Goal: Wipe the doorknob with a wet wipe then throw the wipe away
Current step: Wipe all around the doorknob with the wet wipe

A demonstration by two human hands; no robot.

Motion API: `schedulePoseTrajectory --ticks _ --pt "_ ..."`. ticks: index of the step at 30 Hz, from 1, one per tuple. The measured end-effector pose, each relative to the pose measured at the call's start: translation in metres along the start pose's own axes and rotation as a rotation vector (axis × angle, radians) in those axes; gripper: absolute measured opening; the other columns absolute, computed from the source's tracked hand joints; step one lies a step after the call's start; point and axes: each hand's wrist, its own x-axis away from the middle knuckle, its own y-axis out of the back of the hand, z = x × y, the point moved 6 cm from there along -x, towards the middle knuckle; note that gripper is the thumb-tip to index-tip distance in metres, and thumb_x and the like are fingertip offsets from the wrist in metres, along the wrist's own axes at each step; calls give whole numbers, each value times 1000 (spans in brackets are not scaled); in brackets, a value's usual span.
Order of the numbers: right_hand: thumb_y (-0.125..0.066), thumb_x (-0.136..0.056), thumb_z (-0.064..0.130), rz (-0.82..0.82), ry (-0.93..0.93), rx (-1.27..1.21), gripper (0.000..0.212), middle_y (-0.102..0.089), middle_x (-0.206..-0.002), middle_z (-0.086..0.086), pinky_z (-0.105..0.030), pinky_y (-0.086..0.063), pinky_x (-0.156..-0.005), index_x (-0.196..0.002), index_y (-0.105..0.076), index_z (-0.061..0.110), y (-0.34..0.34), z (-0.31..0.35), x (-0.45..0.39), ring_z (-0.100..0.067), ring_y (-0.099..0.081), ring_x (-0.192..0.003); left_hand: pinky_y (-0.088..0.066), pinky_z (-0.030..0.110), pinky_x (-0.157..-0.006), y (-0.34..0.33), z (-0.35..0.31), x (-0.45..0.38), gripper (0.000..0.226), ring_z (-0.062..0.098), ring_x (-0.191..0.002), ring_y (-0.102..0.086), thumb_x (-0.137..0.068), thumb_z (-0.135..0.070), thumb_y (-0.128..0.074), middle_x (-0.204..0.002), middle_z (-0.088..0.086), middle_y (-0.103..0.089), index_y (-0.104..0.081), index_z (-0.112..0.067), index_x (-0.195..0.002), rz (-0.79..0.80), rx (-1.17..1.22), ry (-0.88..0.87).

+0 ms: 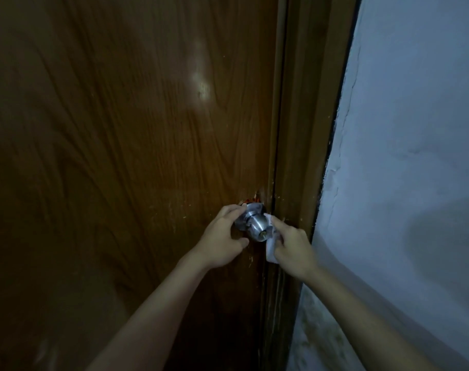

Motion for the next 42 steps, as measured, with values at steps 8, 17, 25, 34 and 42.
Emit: schedulePoseTrajectory --ticks 8,17,25,34,42 --pt "-49 -84 -6 -63 194 93 47 -54 -133 -11 -19 -32 -104 -129 -47 10 -4 20 -4 -19 -47 -125 -40 26 -97 -1 3 -1 69 7 -122 -35 -79 -7 -65 -139 -3 -34 -34 -16 -139 1 14 3" --pt "-50 -83 -6 -98 216 104 37 -61 -121 -13 -21 -37 -98 -118 -57 6 2 33 -10 -22 -54 -115 -40 33 -102 -1 2 1 69 10 -125 -34 -79 -6 -64 -140 -3 -33 -32 -18 -140 20 36 17" --pt "-48 -82 -13 -180 162 93 48 -55 -128 -8 -15 -25 -106 -126 -49 8 -8 27 2 -16 -45 -124 -40 30 -99 0 2 0 69 9 -123 -35 -79 -6 -64 -139 -2 -34 -32 -16 -140 26 31 7" --pt "-43 -84 -14 -95 -359 -693 47 -66 -100 -4 -15 -52 -67 -119 -54 15 -3 -5 6 -10 -62 -88 -40 35 -104 2 4 1 70 11 -128 -32 -79 -5 -63 -141 -5 -31 -31 -19 -140 44 63 33" --pt "-62 -72 -16 -372 122 58 52 -53 -122 -8 4 -31 -90 -119 -53 5 -10 11 29 -17 -58 -107 -40 40 -105 1 7 1 71 11 -128 -33 -79 -6 -64 -141 -5 -32 -30 -22 -139 41 54 40"
